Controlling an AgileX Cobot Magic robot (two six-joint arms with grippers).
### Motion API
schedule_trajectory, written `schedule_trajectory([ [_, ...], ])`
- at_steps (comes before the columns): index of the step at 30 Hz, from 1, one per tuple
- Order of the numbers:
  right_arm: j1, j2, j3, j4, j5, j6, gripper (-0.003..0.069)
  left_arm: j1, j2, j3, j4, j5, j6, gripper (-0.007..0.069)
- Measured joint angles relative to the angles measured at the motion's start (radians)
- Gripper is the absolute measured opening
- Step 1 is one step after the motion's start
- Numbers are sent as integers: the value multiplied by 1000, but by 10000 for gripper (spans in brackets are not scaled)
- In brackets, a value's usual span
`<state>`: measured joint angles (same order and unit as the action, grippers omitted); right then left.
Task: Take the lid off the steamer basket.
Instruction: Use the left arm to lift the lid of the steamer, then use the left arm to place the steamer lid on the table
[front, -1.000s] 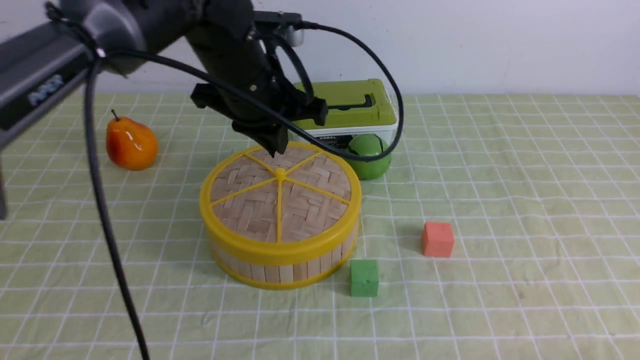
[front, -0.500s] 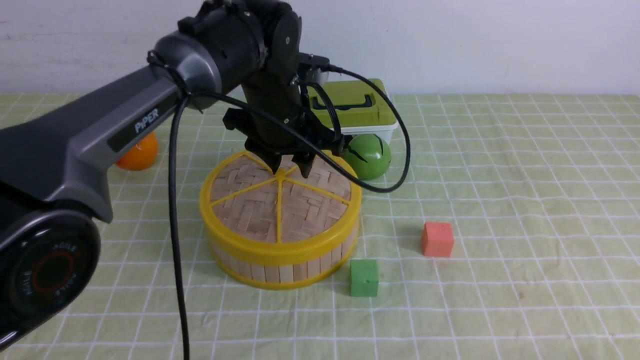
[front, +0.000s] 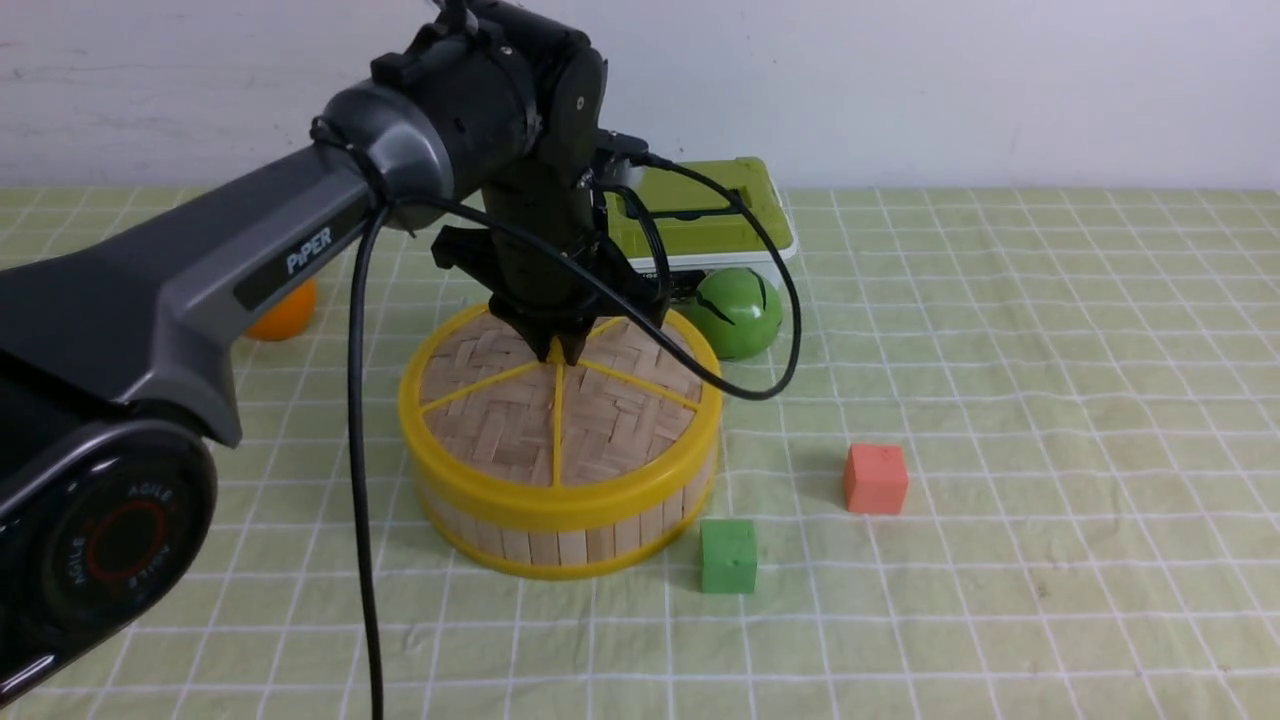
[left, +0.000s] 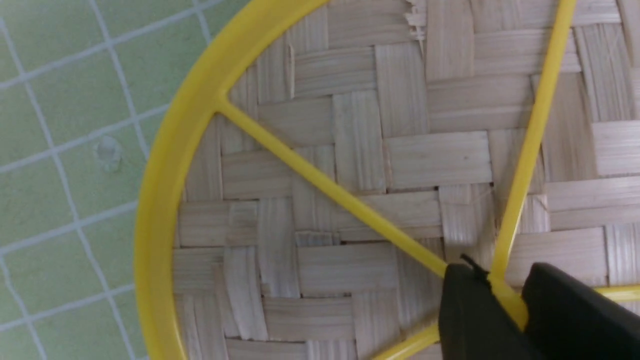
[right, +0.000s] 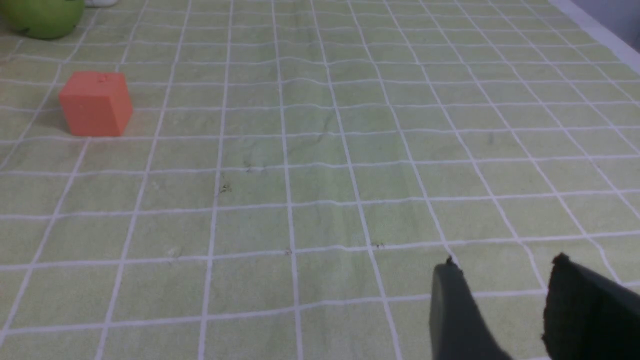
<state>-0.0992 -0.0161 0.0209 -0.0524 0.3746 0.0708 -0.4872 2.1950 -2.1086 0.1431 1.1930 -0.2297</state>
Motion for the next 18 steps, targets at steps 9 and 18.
schedule_trajectory([
  [9, 0, 0, 0, 0, 0, 0, 241, 0, -4, 0, 3, 0, -23, 109],
  [18, 0, 0, 0, 0, 0, 0, 241, 5, -235, 0, 50, 4, -24, 109],
])
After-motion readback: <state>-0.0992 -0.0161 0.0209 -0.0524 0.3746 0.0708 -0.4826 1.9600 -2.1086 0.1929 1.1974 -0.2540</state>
